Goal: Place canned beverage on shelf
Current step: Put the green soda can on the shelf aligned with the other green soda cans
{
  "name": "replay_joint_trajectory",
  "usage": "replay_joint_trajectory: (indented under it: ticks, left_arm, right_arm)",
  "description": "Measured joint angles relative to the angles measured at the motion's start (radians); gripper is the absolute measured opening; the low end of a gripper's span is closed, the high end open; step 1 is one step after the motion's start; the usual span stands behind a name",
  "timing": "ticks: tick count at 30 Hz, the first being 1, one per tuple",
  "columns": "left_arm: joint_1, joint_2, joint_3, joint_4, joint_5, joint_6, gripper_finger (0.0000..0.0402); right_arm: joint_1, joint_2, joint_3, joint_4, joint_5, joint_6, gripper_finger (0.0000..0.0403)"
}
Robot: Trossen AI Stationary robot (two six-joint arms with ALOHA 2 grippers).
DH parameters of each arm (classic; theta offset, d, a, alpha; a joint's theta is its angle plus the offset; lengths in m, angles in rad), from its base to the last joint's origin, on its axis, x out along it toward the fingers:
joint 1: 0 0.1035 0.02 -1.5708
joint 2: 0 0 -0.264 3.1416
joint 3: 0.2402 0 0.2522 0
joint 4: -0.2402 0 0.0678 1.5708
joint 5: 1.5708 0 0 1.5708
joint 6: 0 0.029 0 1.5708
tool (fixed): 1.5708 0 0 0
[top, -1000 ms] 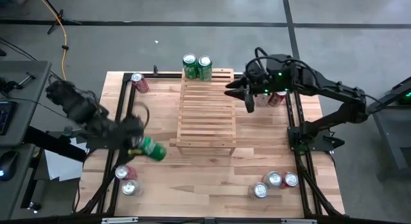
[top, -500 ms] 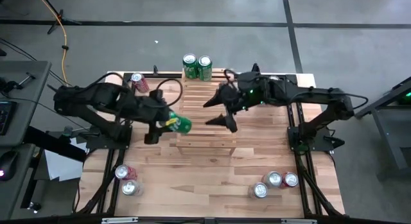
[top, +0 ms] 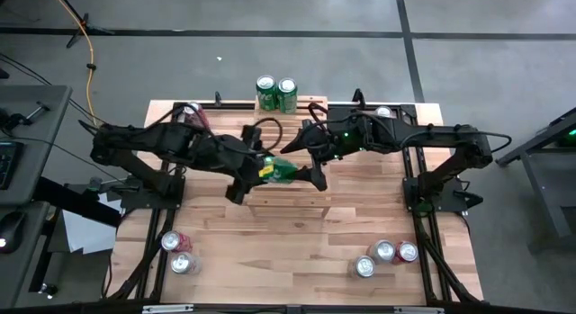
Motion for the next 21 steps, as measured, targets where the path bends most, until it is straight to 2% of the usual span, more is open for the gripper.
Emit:
replay_joint_trajectory:
  ticks: [9, 21]
  left_arm:
    - [0.0, 0.035, -0.001, 0.088, -0.028, 0.139, 0.0285]
    - [-0.001, 0.034, -0.002, 0.088, -0.036, 0.151, 0.0285]
  right_arm:
    - [0.0, 0.026, 0.001, -0.05, -0.009, -0.032, 0.0342]
    - [-0.001, 0.036, 0.003, -0.043, -0.036, -0.039, 0.0342]
